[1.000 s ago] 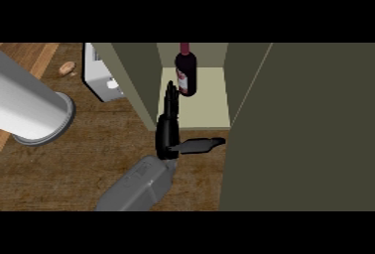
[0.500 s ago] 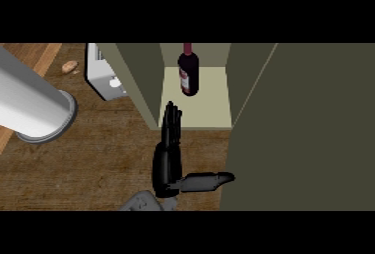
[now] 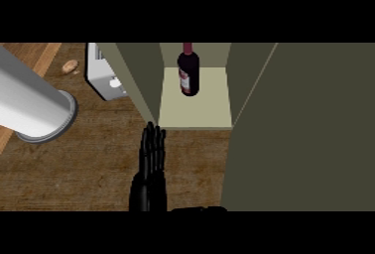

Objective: Pick up the wine, place it into the cabinet and close the cabinet

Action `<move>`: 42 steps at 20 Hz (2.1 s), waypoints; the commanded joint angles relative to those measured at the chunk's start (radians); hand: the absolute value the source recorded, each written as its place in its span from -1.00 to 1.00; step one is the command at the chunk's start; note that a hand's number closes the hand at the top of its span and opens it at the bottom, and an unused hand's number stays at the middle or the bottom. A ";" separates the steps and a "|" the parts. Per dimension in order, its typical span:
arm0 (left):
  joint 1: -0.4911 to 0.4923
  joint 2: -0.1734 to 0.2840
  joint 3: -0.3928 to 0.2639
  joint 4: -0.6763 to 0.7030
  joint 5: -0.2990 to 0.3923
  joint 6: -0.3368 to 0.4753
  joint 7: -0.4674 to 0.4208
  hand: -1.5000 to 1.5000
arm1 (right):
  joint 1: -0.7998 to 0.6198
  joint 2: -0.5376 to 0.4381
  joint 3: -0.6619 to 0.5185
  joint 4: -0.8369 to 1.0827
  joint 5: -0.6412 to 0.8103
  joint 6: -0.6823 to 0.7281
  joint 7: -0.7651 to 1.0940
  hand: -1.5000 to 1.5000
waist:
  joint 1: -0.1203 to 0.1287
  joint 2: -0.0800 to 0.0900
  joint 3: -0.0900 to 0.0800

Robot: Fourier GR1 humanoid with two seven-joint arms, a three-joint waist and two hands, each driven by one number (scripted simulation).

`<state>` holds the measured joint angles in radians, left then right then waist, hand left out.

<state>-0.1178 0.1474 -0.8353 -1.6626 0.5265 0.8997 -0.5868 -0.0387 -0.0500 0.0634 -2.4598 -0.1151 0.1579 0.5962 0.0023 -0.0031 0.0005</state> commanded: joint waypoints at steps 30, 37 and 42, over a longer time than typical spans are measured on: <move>0.456 0.544 0.413 -0.478 0.235 -0.429 -0.029 -1.00 | 0.179 0.029 0.450 -0.117 -0.113 0.170 0.160 1.00 | 0.003 -0.004 -0.002; 0.540 0.599 0.533 -0.428 0.297 -0.574 -0.049 -1.00 | 0.130 0.050 0.703 -0.122 0.013 0.024 0.196 1.00 | 0.000 -0.005 -0.003; 0.577 0.645 0.613 -0.477 0.342 -0.614 0.001 -1.00 | 0.081 0.050 0.882 -0.084 0.140 -0.130 0.199 1.00 | -0.001 -0.007 -0.002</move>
<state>0.4414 0.7499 -0.2919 -2.1156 0.8221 0.3283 -0.6280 0.0765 -0.0144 0.7341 -2.4483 -0.0627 0.1259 0.7551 0.0036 -0.0088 -0.0021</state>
